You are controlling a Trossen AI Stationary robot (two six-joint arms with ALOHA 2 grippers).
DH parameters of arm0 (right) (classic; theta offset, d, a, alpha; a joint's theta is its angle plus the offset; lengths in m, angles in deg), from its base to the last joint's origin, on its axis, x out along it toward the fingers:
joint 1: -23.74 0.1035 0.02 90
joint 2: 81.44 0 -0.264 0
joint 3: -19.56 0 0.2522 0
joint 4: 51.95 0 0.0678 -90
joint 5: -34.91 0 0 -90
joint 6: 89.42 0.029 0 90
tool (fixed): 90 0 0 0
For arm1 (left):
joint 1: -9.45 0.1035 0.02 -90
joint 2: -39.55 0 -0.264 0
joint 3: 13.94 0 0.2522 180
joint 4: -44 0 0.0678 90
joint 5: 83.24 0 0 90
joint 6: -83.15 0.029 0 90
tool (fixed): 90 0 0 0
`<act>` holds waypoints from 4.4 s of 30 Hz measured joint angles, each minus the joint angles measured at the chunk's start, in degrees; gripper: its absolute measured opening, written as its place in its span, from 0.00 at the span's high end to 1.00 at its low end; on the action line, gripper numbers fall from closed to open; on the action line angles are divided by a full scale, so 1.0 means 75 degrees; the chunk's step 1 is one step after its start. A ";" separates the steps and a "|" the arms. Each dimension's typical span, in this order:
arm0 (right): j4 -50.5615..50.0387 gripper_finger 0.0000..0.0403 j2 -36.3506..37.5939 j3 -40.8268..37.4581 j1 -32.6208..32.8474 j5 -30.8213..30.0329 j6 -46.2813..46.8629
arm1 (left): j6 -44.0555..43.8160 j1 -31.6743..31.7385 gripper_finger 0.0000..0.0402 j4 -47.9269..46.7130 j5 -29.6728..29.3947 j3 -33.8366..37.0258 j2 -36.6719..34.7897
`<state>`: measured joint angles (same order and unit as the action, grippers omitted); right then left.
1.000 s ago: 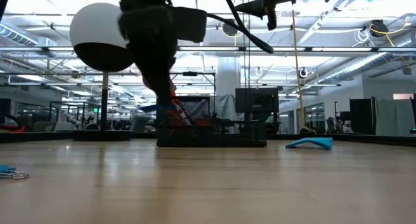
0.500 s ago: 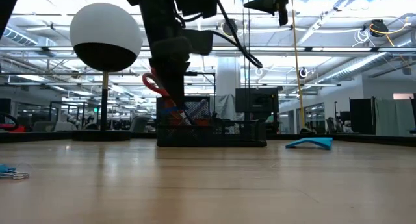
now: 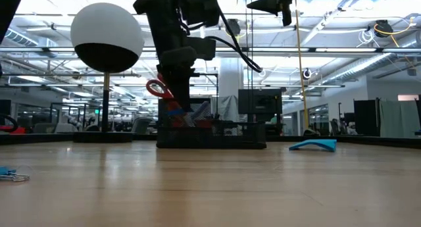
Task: Pick and place office supplies into organizer
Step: Put the blue eraser into the black desk organizer, then put the blue binder clip into the black desk organizer
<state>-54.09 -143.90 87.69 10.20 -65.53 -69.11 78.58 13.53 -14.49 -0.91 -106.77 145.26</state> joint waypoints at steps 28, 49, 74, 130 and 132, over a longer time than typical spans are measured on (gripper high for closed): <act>0.0003 0.65 0.0000 0.0000 0.0003 0.0003 0.0227 | -0.0255 0.0134 0.72 0.0000 -0.0256 0.0000 0.0000; -0.0102 0.65 -0.0006 -0.0009 0.0271 0.0029 0.0403 | -0.1419 -0.0588 0.56 -0.0187 -0.0807 -0.0089 -0.0673; 0.0041 0.65 -0.0003 -0.0012 0.0271 0.0023 0.0402 | -0.4311 -0.3655 0.56 -0.0810 -0.1593 -0.0186 -0.1833; -0.0502 0.65 0.0000 -0.0003 0.0321 0.0665 0.1206 | -0.3886 -0.5504 0.56 -0.0612 0.0254 -0.0117 0.0647; -0.0504 0.65 0.0000 -0.0003 0.0321 0.0805 0.1204 | -0.3861 -0.5465 0.56 -0.0614 0.0222 -0.0117 0.0647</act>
<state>-57.87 -143.90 87.67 12.60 -59.50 -60.08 49.63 -27.45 -19.10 0.75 -107.65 150.11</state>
